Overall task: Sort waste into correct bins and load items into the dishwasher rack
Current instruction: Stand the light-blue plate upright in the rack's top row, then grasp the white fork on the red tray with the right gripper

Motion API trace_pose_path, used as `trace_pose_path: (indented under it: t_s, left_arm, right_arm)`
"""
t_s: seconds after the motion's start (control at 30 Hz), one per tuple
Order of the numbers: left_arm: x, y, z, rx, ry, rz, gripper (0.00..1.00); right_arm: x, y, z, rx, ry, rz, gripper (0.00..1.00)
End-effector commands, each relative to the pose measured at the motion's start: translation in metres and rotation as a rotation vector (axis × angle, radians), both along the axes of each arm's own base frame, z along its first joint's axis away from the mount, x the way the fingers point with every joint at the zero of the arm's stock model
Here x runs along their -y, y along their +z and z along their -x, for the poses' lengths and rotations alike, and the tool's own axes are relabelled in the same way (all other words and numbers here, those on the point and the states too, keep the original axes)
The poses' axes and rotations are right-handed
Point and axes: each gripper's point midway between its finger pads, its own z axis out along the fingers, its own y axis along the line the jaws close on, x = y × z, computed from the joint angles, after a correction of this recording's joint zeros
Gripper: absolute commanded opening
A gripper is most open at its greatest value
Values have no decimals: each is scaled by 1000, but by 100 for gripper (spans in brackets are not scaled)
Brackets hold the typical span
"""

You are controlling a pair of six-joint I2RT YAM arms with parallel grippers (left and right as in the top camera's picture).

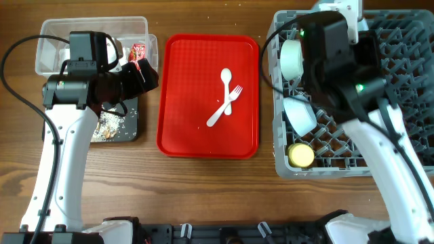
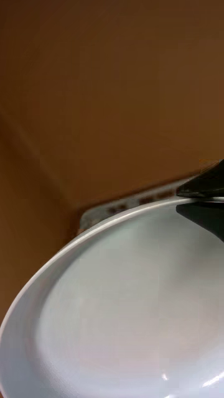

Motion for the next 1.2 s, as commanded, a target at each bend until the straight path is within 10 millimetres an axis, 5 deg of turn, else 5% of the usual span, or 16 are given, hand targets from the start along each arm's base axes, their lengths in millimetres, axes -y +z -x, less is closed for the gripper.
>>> trace_pose_path:
  t_s: [0.0,0.03,0.23,0.4,0.43,0.53,0.6,0.7,0.83,0.87,1.0,1.1,1.17]
  left_arm:
    - [-2,8,-2,25,2,-4,100]
    - [-2,8,-2,25,3,-5,100]
    - [-2,8,-2,25,3,-5,100]
    - [-2,8,-2,25,3,-5,100]
    - [-2,8,-2,25,3,-5,100]
    - [-2,8,-2,25,3,-5,100]
    - [-2,8,-2,25,3,-5,100]
    - [-2,8,-2,25,3,-5,100]
    - [-2,8,-2,25,2,-4,100]
    - [-2,8,-2,25,3,-5,100]
    - [-2,8,-2,25,3,-5,100]
    - [-2,8,-2,25,2,-4,100]
    - [-2,8,-2,25,3,-5,100]
  right_arm:
    - [29,-21,-10,-92,-108,95,4]
    - [41,-46,-23,-160,-148,116,4]
    - [58,-100,-56,-263,-201,145,4]
    - [43,-139,-74,-326,-99,21,5]
    - [38,-145,-77,-332,-73,-12,10]
    - [21,-159,-84,-343,11,-122,83]
    - [14,-162,-87,-338,44,-169,100]
    - [3,-141,-86,-254,76,-274,100]
    - [-41,-92,-67,-178,298,-524,100]
    - [-90,-68,-43,-173,508,-767,100]
    - [-170,-33,-4,-203,796,-1213,98]
    - [-204,-52,-16,-199,724,-1334,89]
    - [-233,-92,-23,-224,534,-1401,77]
